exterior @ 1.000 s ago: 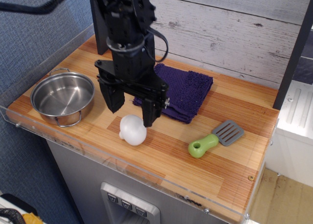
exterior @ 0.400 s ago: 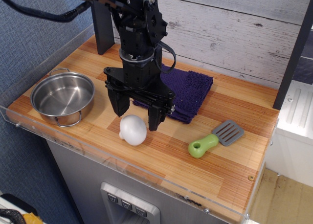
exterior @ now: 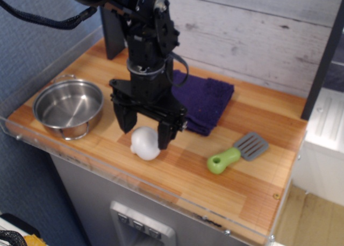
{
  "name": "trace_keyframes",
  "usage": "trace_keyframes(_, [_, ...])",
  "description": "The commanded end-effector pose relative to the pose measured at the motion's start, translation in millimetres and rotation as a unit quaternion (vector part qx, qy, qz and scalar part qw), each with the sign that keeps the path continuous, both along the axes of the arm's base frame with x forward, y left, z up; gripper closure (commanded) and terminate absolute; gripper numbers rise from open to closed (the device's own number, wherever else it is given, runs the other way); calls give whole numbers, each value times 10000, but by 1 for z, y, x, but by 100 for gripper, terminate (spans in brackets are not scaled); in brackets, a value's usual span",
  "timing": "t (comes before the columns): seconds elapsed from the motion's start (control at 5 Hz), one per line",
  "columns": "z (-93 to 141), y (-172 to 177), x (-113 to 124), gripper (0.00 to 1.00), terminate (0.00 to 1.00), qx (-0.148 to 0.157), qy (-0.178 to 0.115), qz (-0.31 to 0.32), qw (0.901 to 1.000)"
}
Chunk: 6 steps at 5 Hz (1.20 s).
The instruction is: Place egg into pot.
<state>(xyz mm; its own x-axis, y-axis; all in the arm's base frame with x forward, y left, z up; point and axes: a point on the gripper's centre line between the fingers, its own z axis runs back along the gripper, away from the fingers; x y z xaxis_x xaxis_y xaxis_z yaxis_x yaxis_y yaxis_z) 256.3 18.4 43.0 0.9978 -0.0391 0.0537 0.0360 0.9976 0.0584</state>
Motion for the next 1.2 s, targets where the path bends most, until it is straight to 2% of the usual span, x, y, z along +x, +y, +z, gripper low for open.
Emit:
trace_keyframes(0.0, [-16,-12,1,0,0,-25,44,-185,9998])
trace_keyframes(0.2, [-25,-11,1,0,0,-40,103,-156,9998])
trace_keyframes(0.4, [-27,-10,1,100,0,-28,41,-119,9999])
trace_keyframes(0.8, [-22,-10,1,100,0,-61,-17,-83,9999])
trace_keyframes(1.0, [-10,-12,2,100,0,-201,-67,-117,9997])
